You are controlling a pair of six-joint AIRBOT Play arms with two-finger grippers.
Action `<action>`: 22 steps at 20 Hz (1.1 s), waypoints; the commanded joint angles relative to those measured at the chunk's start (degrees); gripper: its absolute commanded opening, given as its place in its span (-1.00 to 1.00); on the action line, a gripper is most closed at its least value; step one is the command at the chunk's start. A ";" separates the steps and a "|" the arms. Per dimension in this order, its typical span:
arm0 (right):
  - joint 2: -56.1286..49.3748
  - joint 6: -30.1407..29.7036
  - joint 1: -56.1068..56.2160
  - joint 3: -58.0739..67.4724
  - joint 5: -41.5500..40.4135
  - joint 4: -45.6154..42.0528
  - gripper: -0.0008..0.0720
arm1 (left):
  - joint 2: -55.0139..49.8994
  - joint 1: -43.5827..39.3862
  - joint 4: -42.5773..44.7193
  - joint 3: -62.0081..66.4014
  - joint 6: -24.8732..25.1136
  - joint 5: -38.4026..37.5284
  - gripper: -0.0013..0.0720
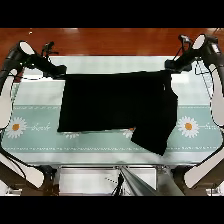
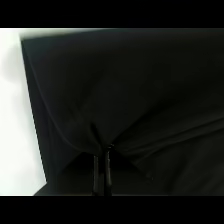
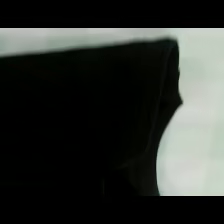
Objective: Fold the shirts.
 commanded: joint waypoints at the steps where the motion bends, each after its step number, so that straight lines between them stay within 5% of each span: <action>1: 0.00 -0.39 0.09 0.00 9.99 -1.75 -0.90 | -0.39 0.15 0.55 0.66 -0.87 -7.61 -0.90; 4: -0.02 0.66 0.09 0.00 9.97 0.24 -0.87 | -1.27 -0.61 0.55 0.63 -2.89 -7.56 -0.89; 5: -0.02 -0.48 0.09 0.00 9.92 1.31 -0.61 | -1.33 -0.79 0.55 0.63 -3.30 -7.80 -0.87; 6: 0.02 -2.69 0.09 0.02 10.40 2.32 -0.31 | -1.31 -0.76 0.57 0.66 -3.21 -8.70 -0.64; 7: 0.15 -4.72 0.02 0.02 11.96 2.45 -0.11 | -1.20 -0.48 0.70 0.74 -3.23 -10.19 -0.19; 8: 0.46 -6.99 0.04 0.02 14.80 1.25 -0.05 | -1.01 0.07 1.07 0.72 -3.26 -11.54 0.11; 14: 5.90 -5.60 -4.72 -0.07 26.73 -3.41 -0.03 | 4.63 8.52 1.79 -2.21 -3.23 -22.95 0.16; 17: 11.41 -6.03 -9.88 -6.25 25.53 -4.59 -0.01 | 13.88 14.16 1.75 -17.44 -3.65 -19.87 0.52; 19: 15.23 -7.06 -13.62 -14.75 23.26 -2.84 0.32 | 21.05 18.40 1.09 -32.83 -2.49 -14.29 0.52; 22: 21.70 -10.16 -18.67 -29.03 12.83 4.81 0.32 | 29.07 24.85 -4.76 -52.81 6.71 -7.08 0.52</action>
